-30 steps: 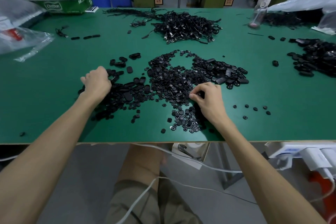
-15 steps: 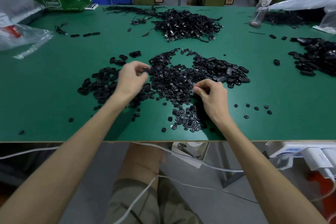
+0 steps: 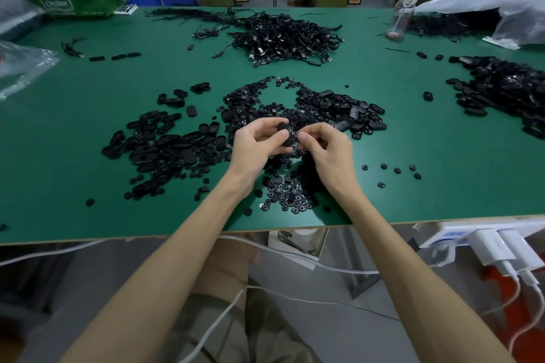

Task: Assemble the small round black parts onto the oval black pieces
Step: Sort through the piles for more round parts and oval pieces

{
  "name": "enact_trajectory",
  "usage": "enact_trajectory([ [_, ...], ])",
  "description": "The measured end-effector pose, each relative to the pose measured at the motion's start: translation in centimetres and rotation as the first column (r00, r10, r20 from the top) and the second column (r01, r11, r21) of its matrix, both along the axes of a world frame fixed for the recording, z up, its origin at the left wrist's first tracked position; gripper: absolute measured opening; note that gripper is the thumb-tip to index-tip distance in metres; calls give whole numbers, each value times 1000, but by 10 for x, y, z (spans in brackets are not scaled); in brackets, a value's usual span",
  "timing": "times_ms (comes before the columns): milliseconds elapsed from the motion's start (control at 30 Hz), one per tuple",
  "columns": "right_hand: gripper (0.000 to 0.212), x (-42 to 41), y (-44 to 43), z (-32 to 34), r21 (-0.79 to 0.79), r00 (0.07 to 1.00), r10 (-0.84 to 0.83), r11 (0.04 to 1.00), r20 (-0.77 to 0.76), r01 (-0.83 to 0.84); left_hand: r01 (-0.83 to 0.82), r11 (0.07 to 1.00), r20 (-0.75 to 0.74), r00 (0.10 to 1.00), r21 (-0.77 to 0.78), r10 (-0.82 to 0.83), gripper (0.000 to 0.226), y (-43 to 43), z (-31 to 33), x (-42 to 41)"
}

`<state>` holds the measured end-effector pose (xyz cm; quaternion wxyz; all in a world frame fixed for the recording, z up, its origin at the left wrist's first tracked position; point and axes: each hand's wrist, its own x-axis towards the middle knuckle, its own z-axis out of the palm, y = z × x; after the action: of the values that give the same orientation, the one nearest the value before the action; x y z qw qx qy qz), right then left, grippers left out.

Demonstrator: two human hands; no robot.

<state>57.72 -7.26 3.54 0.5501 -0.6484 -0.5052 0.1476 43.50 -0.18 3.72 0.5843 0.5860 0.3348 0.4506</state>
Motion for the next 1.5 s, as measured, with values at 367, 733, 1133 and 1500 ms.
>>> enact_trajectory([
  [367,17,1,0,0,-14,998,24,1000,-58,-25,7,998,7,1000,56,-7,25,-1,-9,0],
  [733,12,3,1,-2,14,996,24,1000,-87,-23,40,995,-6,999,93,-40,35,-1,-11,0],
  [1133,8,3,1,-3,28,994,45,999,-99,-42,19,990,-100,995,140,-5,48,1,-13,0],
  [1500,22,4,1,-2,6,997,24,1000,-67,-24,11,985,-136,991,172,12,49,0,-11,0],
])
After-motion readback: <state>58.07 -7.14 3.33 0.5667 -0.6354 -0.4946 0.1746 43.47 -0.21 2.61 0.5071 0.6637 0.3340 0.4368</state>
